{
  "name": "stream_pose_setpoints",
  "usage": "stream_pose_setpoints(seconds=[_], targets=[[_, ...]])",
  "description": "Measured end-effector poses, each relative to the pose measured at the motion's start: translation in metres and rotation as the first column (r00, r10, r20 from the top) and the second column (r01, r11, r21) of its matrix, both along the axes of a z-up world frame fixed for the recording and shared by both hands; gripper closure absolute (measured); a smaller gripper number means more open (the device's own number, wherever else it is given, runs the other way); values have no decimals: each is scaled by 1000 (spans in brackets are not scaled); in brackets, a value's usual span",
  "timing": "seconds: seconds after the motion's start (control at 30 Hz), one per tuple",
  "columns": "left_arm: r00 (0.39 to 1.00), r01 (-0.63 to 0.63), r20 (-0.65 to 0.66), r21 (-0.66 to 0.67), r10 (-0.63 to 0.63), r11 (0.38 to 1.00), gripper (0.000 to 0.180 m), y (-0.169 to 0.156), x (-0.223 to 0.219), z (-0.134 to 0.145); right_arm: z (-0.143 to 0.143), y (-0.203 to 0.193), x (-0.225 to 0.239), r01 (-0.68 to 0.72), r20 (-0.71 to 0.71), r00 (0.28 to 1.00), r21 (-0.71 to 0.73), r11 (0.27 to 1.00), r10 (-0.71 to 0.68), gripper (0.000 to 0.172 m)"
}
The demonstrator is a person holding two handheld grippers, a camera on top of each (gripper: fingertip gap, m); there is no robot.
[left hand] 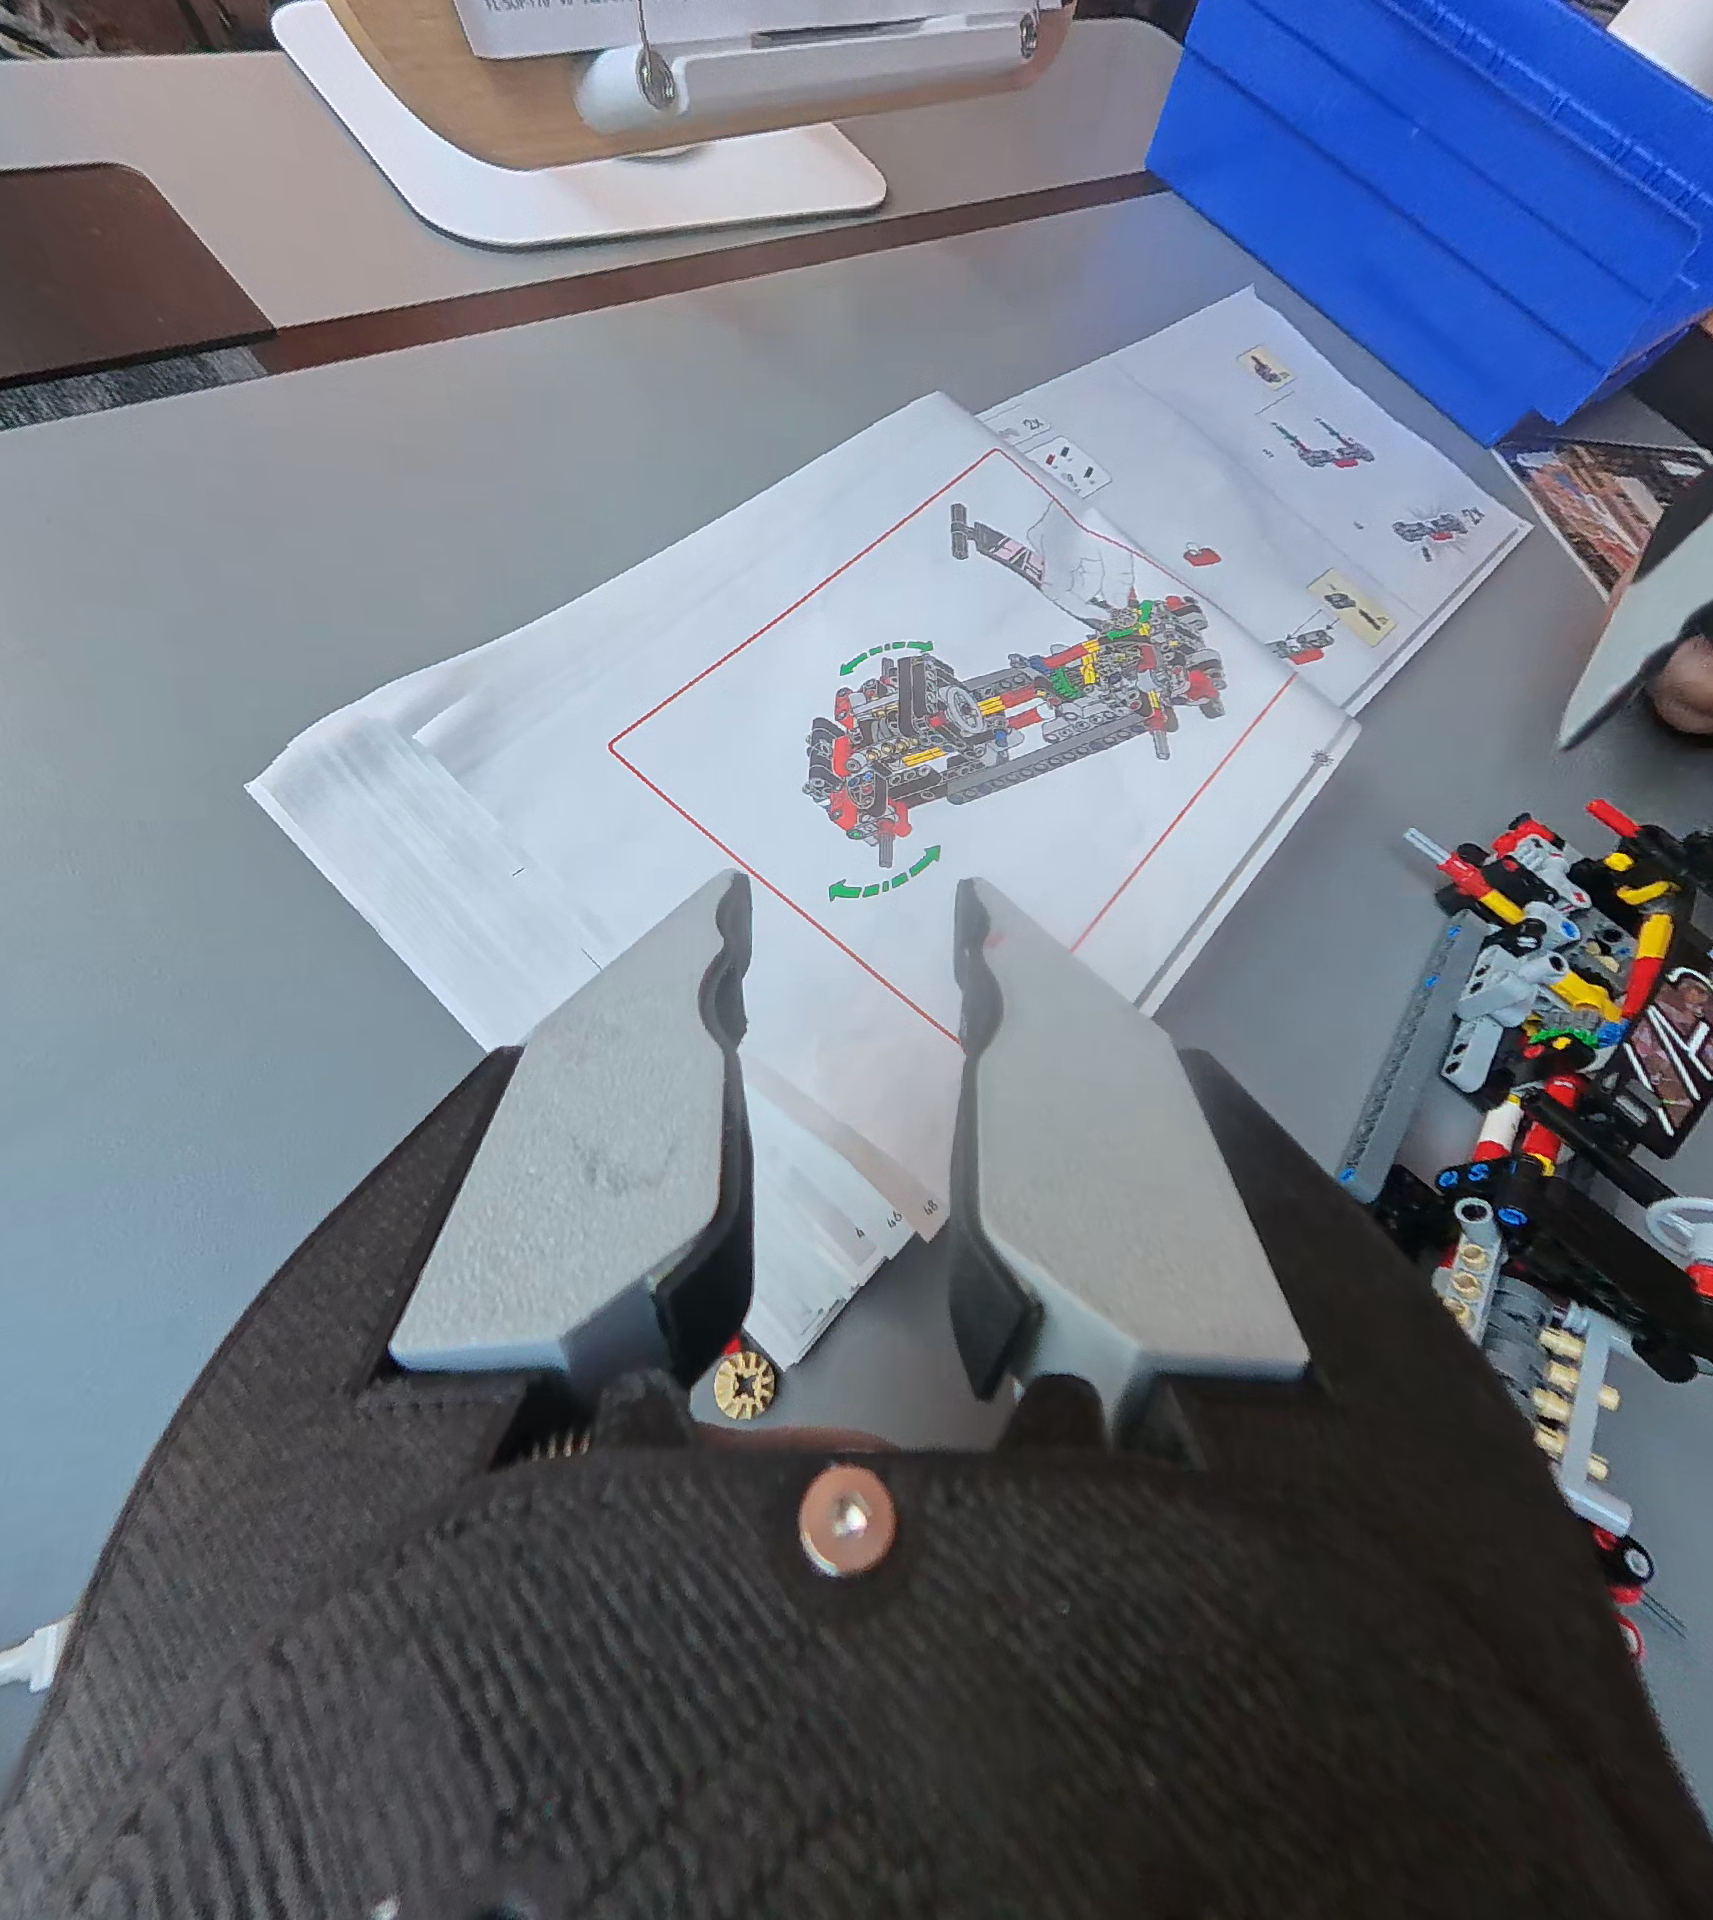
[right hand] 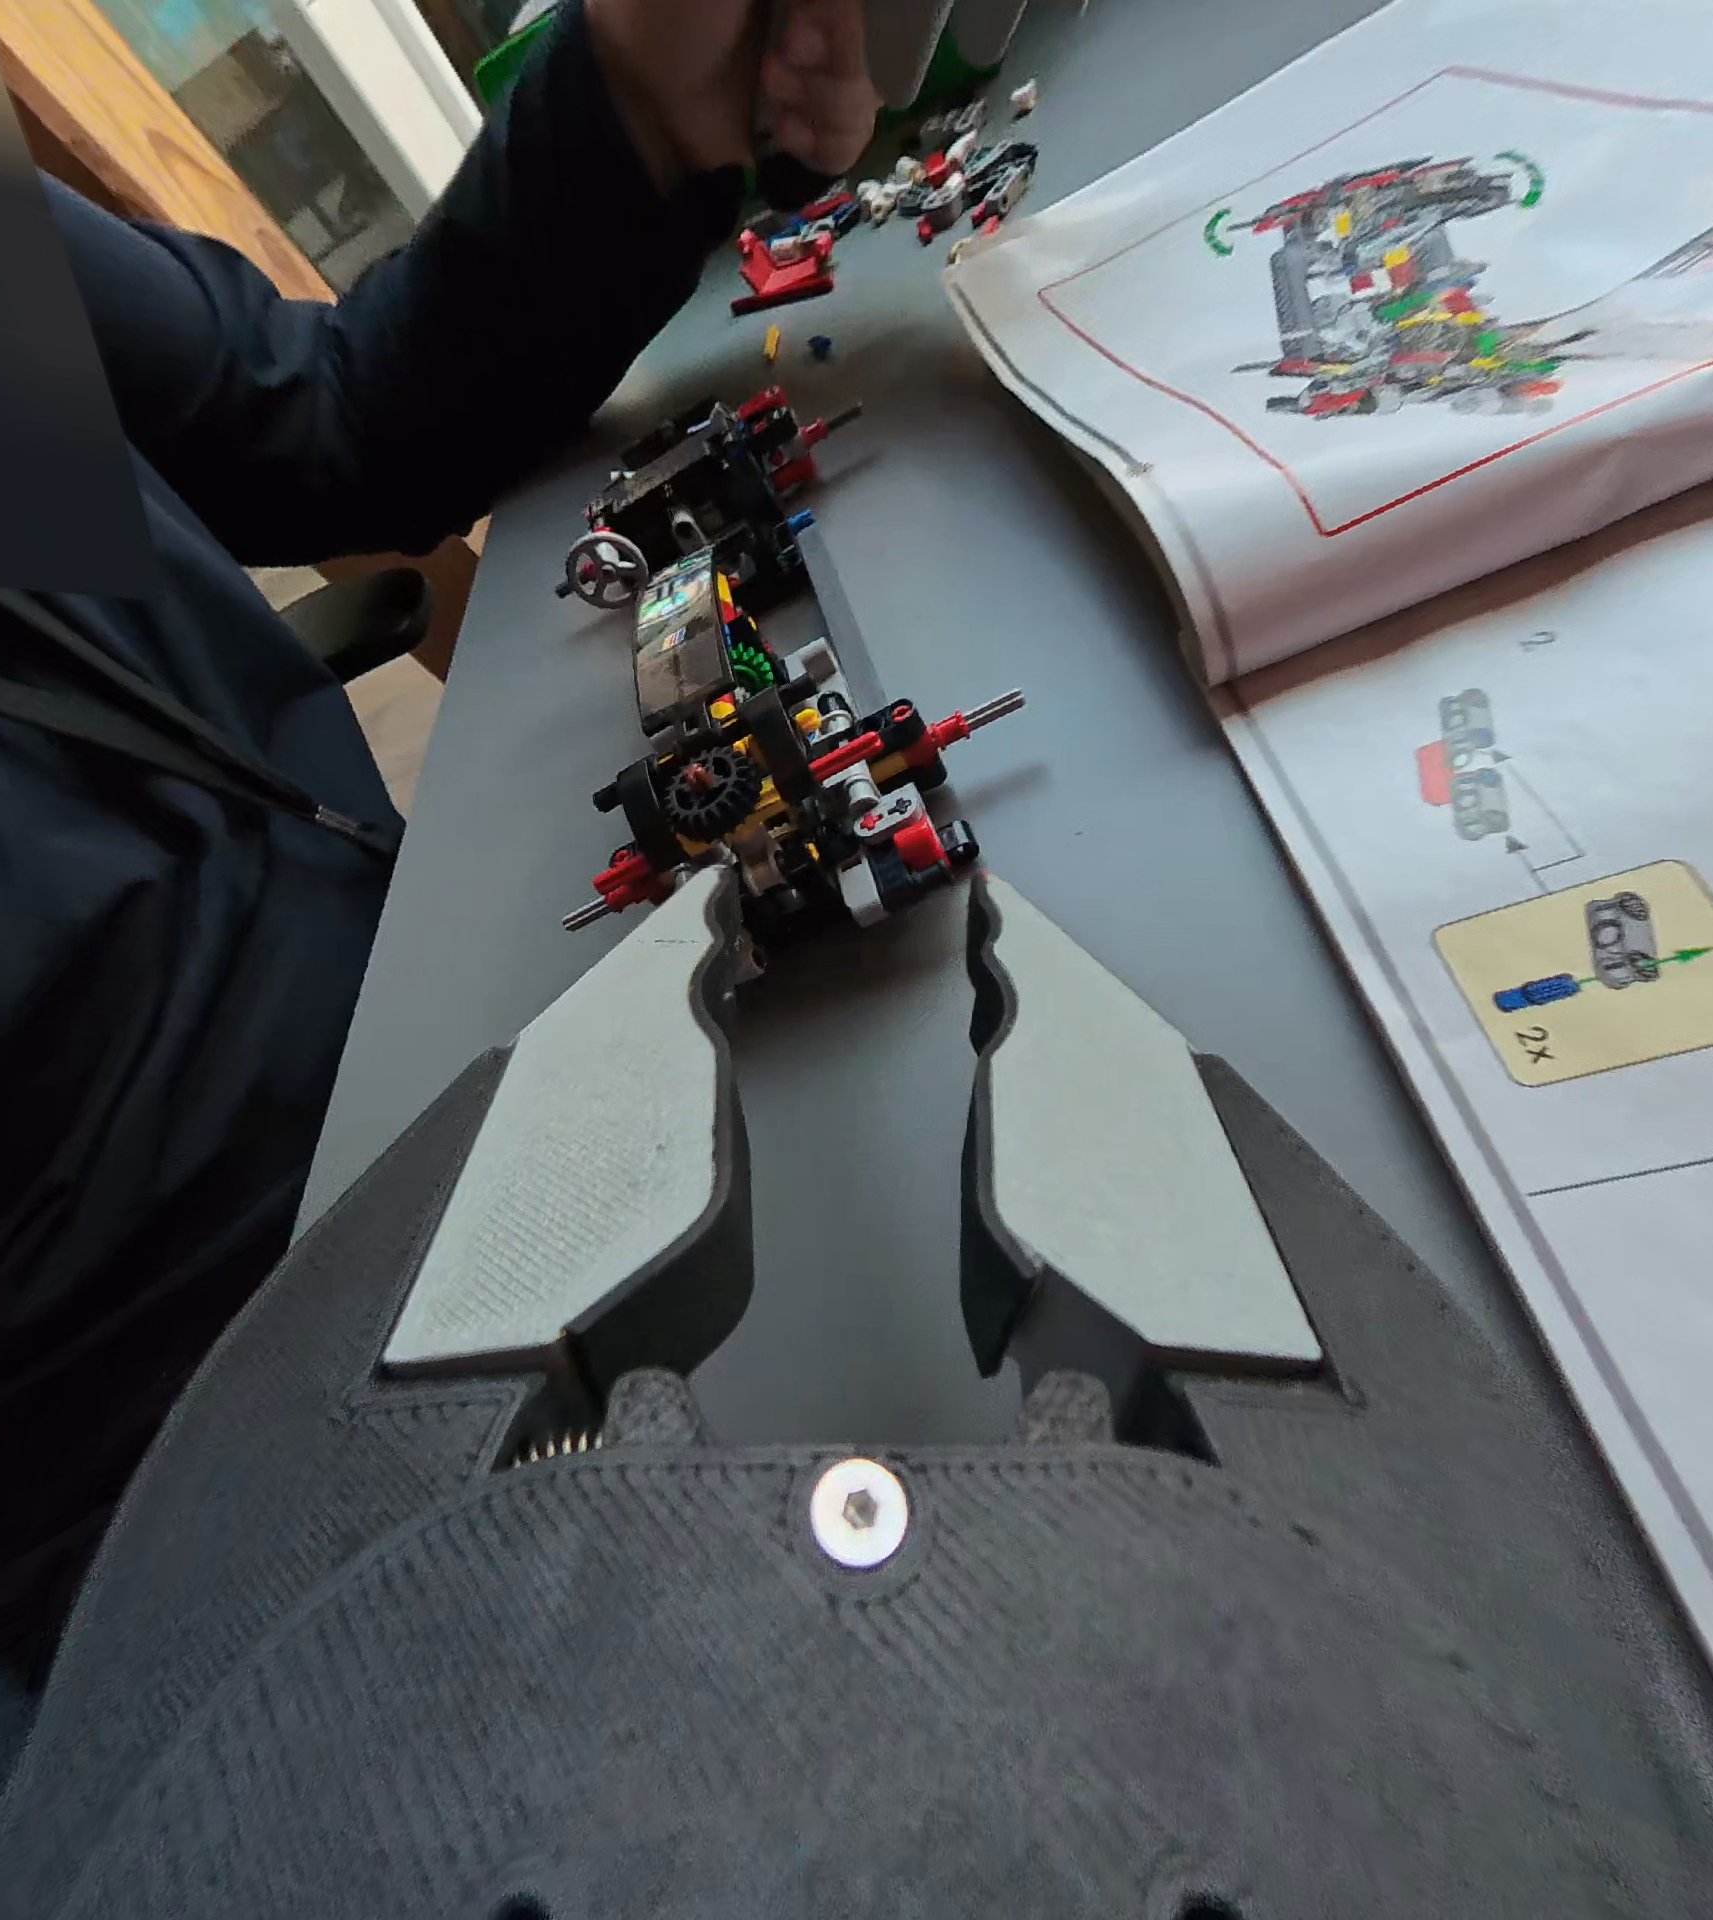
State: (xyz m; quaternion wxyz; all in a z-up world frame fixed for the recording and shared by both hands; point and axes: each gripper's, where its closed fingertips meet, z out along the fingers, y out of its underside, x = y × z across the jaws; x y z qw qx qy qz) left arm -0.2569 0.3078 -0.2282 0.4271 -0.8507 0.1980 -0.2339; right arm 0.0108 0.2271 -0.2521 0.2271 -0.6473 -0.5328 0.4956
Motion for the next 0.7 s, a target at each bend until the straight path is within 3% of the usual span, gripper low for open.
stream_pose_setpoints(seconds=[0.33,0.7], targets=[[1000,-19,-4,29,19,999,145,4,-2,3,27,31,1,127,-190,973,-19,992,-128,130],[998,-62,-1,77,62,995,145,10,-6,8,44,50,4,222,-308,927,-9,975,-214,123]])
